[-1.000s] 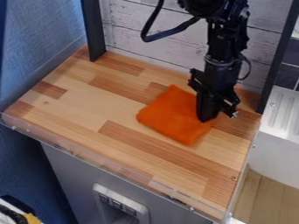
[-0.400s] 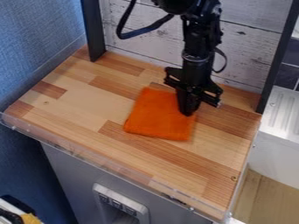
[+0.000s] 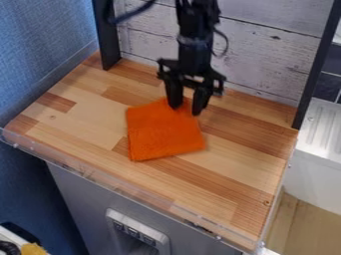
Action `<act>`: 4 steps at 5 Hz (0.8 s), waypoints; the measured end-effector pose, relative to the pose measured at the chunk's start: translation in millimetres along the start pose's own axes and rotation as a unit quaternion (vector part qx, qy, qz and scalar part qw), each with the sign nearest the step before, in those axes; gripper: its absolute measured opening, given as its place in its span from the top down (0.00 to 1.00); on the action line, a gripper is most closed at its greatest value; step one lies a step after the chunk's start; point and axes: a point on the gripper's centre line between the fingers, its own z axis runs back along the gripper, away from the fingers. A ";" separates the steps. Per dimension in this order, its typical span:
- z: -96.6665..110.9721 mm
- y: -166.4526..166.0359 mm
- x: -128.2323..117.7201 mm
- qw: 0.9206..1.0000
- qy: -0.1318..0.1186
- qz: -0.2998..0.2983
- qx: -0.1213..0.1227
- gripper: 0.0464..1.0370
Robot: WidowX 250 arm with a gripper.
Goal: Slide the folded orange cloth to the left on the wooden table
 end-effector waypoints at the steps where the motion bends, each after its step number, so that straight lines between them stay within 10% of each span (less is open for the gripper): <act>1: 22.0 20.9 1.0 1.000 -0.006 0.014 -0.007 0.05; 4: 67.1 48.0 -2.4 1.000 -0.023 0.014 -0.010 0.04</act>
